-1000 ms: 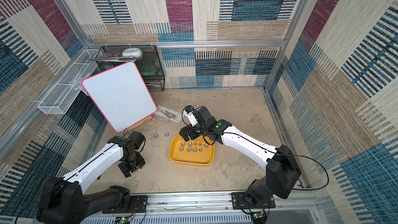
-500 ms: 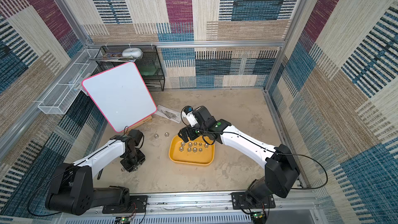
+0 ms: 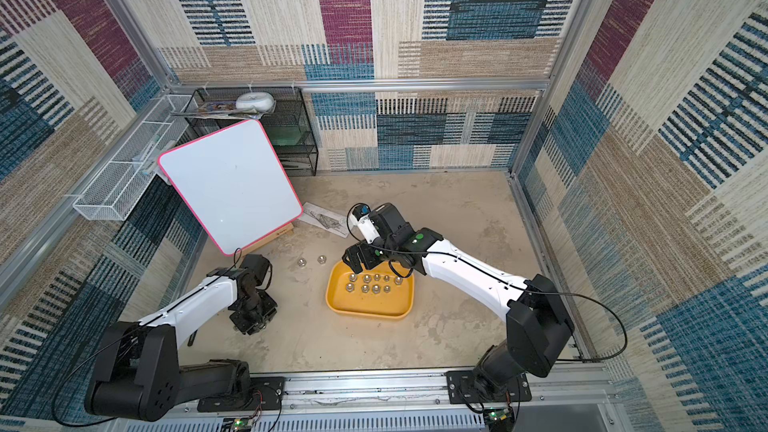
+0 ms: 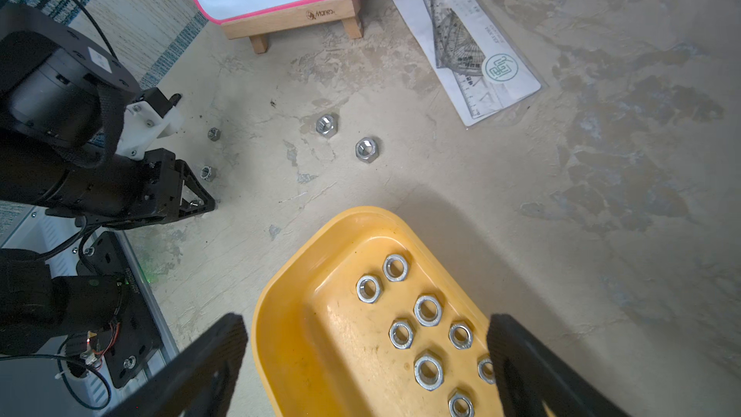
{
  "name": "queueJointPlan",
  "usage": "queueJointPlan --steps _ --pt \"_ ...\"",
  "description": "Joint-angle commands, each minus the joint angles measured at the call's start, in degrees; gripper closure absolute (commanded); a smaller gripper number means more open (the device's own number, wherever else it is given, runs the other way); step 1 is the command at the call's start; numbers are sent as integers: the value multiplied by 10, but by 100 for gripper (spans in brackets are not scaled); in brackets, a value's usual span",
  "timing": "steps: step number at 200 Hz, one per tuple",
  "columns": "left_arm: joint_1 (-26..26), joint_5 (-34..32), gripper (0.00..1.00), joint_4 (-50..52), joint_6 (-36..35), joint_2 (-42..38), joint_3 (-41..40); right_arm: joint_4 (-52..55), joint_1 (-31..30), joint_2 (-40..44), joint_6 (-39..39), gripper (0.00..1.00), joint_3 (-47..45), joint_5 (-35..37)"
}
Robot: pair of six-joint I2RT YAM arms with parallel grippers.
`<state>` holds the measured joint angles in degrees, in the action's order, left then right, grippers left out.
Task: Put the nuts on the desktop into the storage box
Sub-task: Pick up the nut from the center of the board, then place the nut in the storage box.
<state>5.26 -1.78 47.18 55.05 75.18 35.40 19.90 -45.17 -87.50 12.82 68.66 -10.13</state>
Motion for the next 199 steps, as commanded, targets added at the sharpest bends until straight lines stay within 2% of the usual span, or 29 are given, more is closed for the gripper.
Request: queueJointPlan --steps 1,9,21,51,111,149,199 --pt "-2 -14 68 0 -5 5 -9 -3 0 -4 -1 0 6 -2" --pt "-2 -12 68 0 -5 2 -7 -3 0 -4 0 0 6 -1" --pt "-2 -12 75 4 -4 -7 -5 -2 0 -4 0 1 6 -1" --pt "-2 -9 78 29 -6 -36 7 1 0 -4 1 1 5 7" --pt "22 17 75 65 -8 -74 94 -5 24 17 33 1 -27 24" --pt "99 21 73 70 11 -49 181 2 38 51 40 1 -60 25" --pt "224 18 73 73 23 53 302 11 47 112 64 1 -113 43"
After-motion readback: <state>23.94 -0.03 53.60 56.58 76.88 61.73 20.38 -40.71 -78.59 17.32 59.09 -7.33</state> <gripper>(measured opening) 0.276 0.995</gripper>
